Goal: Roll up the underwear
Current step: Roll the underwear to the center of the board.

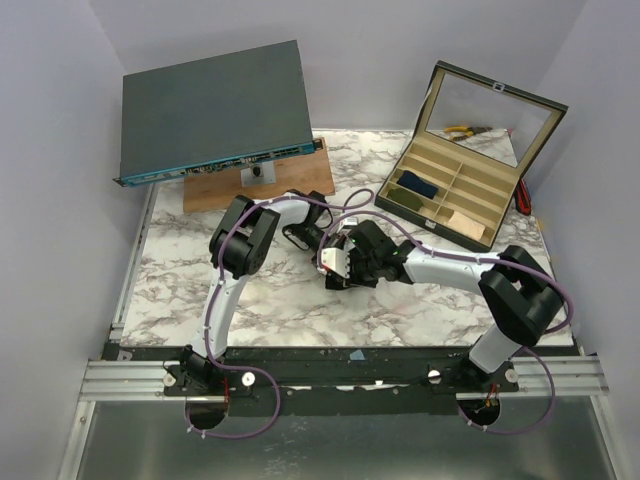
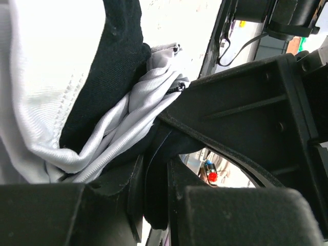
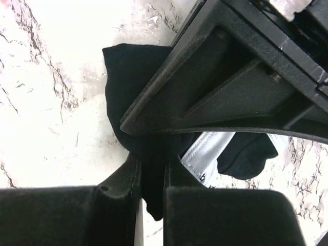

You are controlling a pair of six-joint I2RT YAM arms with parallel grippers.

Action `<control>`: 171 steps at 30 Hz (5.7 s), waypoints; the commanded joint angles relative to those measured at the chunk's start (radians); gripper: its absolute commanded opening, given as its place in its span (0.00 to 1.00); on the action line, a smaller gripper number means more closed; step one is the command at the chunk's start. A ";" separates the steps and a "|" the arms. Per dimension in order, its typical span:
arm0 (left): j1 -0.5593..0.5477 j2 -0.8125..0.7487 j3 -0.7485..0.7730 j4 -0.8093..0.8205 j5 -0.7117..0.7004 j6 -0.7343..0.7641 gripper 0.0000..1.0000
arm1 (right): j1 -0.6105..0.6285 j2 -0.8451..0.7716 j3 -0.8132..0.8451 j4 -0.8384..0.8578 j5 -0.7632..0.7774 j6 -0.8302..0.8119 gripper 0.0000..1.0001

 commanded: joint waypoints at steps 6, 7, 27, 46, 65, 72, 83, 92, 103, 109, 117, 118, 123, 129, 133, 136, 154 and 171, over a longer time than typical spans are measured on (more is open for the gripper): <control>0.031 -0.090 -0.054 0.069 -0.074 0.023 0.56 | -0.006 0.064 -0.052 -0.069 -0.107 0.072 0.01; 0.039 -0.113 -0.064 0.080 -0.077 0.021 0.60 | -0.013 0.064 -0.050 -0.076 -0.120 0.076 0.00; 0.234 -0.537 -0.408 0.222 -0.115 0.040 0.75 | -0.162 0.188 0.119 -0.268 -0.363 0.126 0.01; -0.070 -1.028 -0.738 0.647 -0.636 0.140 0.74 | -0.334 0.666 0.583 -0.916 -0.665 -0.106 0.01; -0.428 -0.762 -0.657 0.776 -0.865 0.287 0.80 | -0.379 0.710 0.540 -1.000 -0.664 -0.231 0.01; -0.452 -0.702 -0.646 0.804 -0.903 0.309 0.76 | -0.382 0.714 0.534 -0.996 -0.667 -0.235 0.01; -0.458 -0.625 -0.609 0.784 -0.865 0.305 0.52 | -0.384 0.716 0.536 -0.988 -0.668 -0.231 0.01; -0.435 -0.564 -0.576 0.704 -0.761 0.251 0.00 | -0.393 0.646 0.523 -0.935 -0.648 -0.166 0.27; -0.362 -0.447 -0.475 0.577 -0.565 0.207 0.00 | -0.420 0.509 0.515 -0.859 -0.572 -0.062 0.55; -0.342 -0.406 -0.432 0.537 -0.557 0.191 0.00 | -0.466 0.473 0.535 -0.873 -0.541 -0.061 0.56; -0.334 -0.370 -0.408 0.519 -0.580 0.168 0.00 | -0.524 0.450 0.539 -0.902 -0.505 -0.085 0.56; -0.332 -0.364 -0.405 0.517 -0.581 0.159 0.00 | -0.531 0.444 0.536 -0.903 -0.500 -0.088 0.56; -0.306 -0.338 -0.394 0.512 -0.533 0.118 0.00 | -0.583 0.395 0.508 -0.893 -0.512 -0.097 0.56; -0.254 -0.290 -0.357 0.463 -0.425 0.075 0.00 | -0.621 0.242 0.407 -0.777 -0.556 -0.039 0.56; -0.223 -0.242 -0.316 0.422 -0.356 0.055 0.00 | -0.623 0.104 0.293 -0.634 -0.581 0.053 0.56; -0.202 -0.202 -0.280 0.391 -0.324 0.039 0.00 | -0.623 0.017 0.207 -0.517 -0.582 0.112 0.56; -0.111 0.036 -0.071 0.195 -0.216 -0.027 0.00 | -0.326 -0.396 -0.139 -0.127 -0.189 0.168 0.61; -0.096 0.076 -0.038 0.137 -0.185 -0.014 0.00 | -0.027 -0.286 -0.135 -0.079 0.062 0.064 0.63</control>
